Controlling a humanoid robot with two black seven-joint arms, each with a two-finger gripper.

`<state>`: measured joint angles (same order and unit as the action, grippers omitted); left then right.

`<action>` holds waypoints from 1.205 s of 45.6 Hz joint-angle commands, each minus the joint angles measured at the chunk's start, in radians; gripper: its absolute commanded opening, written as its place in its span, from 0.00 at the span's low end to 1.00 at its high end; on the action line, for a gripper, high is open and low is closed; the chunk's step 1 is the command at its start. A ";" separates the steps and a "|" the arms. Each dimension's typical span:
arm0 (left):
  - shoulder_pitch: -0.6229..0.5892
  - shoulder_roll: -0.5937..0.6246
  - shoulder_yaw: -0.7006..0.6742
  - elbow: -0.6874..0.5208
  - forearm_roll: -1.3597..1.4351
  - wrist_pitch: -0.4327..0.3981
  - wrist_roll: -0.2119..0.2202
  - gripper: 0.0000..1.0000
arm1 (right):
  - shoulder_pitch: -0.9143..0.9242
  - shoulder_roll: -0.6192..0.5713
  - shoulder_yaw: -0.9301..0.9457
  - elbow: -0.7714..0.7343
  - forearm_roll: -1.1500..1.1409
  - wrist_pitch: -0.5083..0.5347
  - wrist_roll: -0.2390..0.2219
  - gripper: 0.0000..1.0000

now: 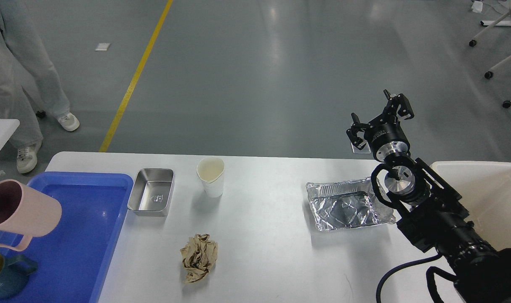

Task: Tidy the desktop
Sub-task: 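Lift the pink mug and carry it over the blue tray, then set the pink mug down in the tray corner and release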

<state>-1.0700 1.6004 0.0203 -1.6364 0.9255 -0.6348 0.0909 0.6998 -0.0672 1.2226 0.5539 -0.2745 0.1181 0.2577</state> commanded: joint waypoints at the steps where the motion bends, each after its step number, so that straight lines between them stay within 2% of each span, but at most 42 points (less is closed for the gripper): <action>1: 0.004 -0.043 0.056 0.001 0.042 0.050 0.003 0.01 | -0.002 -0.002 0.000 0.000 0.000 0.000 0.000 1.00; 15: 0.050 -0.135 0.187 0.046 0.102 0.191 0.007 0.02 | -0.008 -0.002 -0.002 -0.002 0.000 0.000 0.000 1.00; 31: 0.191 -0.247 0.194 0.136 0.125 0.308 0.004 0.02 | -0.031 -0.003 -0.002 -0.002 0.000 0.000 0.000 1.00; 41: 0.232 -0.326 0.193 0.173 0.124 0.346 0.007 0.03 | -0.046 -0.005 -0.002 0.000 0.000 0.000 0.000 1.00; 55: 0.255 -0.343 0.193 0.193 0.124 0.365 0.001 0.06 | -0.048 -0.006 -0.002 0.000 -0.002 0.000 0.000 1.00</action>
<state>-0.8182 1.2593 0.2132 -1.4509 1.0486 -0.2717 0.0963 0.6520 -0.0736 1.2210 0.5540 -0.2758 0.1181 0.2577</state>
